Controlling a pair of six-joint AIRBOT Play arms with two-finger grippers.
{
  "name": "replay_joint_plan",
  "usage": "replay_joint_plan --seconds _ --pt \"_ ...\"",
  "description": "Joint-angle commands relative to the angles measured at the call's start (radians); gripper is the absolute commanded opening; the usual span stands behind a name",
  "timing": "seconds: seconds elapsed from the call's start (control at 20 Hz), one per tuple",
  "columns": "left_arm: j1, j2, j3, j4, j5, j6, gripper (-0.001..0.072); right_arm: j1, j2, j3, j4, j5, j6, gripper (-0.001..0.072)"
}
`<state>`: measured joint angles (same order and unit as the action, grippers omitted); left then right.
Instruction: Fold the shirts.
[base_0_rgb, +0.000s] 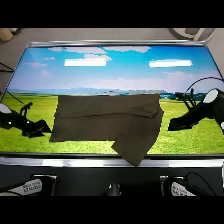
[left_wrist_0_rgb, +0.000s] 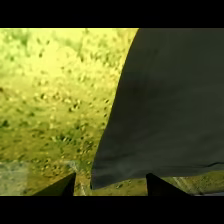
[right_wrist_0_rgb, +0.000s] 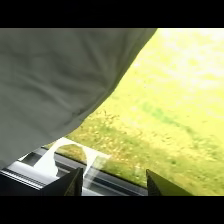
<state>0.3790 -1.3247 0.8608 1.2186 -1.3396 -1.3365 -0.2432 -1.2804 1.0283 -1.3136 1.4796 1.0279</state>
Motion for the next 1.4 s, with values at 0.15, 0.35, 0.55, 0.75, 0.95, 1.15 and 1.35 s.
replay_joint_plan --seconds 0.15,0.35,0.55,0.75,0.95,1.15,1.35 --pt "-0.024 0.034 -0.146 -0.087 0.138 0.046 0.0533 -0.009 0.053 -0.106 0.031 -0.051 -0.024 0.0422" --pt "-0.077 0.014 -0.146 -0.089 0.2 0.005 0.0509 -0.008 0.055 -0.129 0.044 -0.047 -0.032 0.0439" --pt "-0.098 -0.003 -0.145 -0.09 0.204 -0.017 0.0029 -0.008 0.065 -0.271 0.208 -0.054 -0.084 0.0506" --pt "-0.098 0.005 -0.145 -0.09 0.2 -0.017 0.0029 -0.008 0.132 -0.444 0.304 -0.202 -0.079 0.0506" --pt "-0.098 0.008 -0.145 -0.09 0.195 -0.017 0.0029 -0.008 0.132 -0.541 0.42 -0.338 -0.099 0.0481" --pt "-0.098 0.013 -0.145 -0.09 0.189 -0.016 0.0029 0.073 0.132 -0.57 0.438 -0.425 -0.09 0.0421" --pt "-0.098 0.024 -0.135 -0.09 0.188 0.019 0.0028 0.114 0.145 -0.542 0.423 -0.477 -0.059 0.0016"
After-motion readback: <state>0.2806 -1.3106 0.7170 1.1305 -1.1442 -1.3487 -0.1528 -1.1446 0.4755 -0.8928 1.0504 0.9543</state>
